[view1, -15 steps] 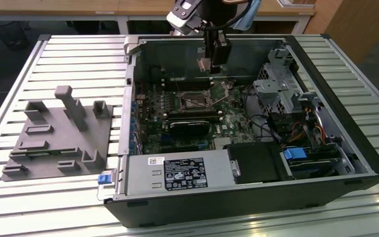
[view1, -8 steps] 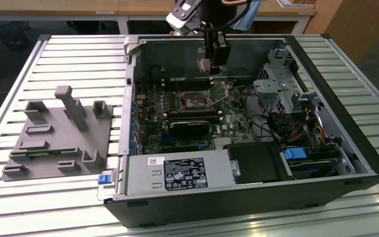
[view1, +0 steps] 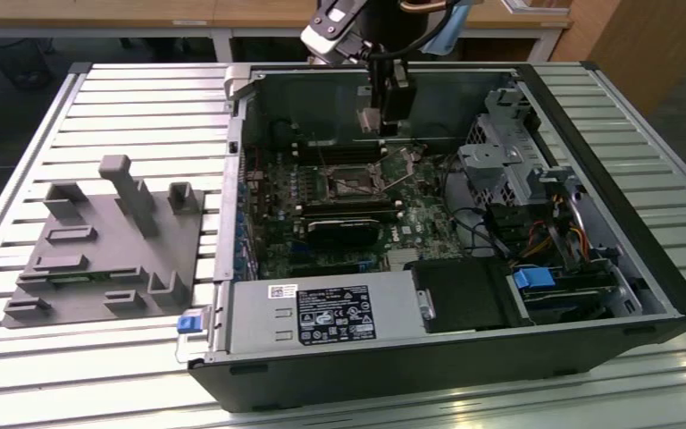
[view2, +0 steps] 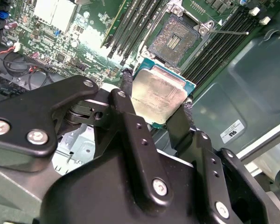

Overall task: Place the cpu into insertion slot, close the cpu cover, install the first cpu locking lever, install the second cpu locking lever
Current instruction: 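Place the cpu into insertion slot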

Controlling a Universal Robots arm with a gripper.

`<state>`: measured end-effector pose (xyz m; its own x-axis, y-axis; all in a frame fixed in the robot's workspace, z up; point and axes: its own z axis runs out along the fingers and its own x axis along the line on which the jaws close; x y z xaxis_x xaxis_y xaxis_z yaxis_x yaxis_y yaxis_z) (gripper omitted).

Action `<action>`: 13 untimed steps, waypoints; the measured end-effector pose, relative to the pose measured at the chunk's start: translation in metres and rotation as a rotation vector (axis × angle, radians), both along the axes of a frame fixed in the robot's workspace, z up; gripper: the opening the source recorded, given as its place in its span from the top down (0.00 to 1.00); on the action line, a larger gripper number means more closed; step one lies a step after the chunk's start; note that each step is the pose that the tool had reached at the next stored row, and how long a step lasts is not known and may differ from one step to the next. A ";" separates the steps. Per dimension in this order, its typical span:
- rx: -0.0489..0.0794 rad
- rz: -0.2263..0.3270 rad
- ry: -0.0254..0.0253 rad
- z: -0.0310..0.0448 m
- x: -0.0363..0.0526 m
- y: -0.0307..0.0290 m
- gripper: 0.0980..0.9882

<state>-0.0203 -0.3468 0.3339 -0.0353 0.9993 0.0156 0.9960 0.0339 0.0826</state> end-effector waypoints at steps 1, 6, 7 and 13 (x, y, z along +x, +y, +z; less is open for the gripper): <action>0.000 0.000 0.0001 -0.0002 0.0000 0.0000 0.50; 0.000 0.000 0.0000 -0.0013 0.0000 0.0000 0.50; 0.000 0.000 0.0000 -0.0015 0.0000 0.0000 0.50; 0.000 0.000 0.0000 -0.0029 0.0000 0.0000 0.50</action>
<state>-0.0203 -0.3468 0.3311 -0.0353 0.9993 0.0157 0.9960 0.0338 0.0826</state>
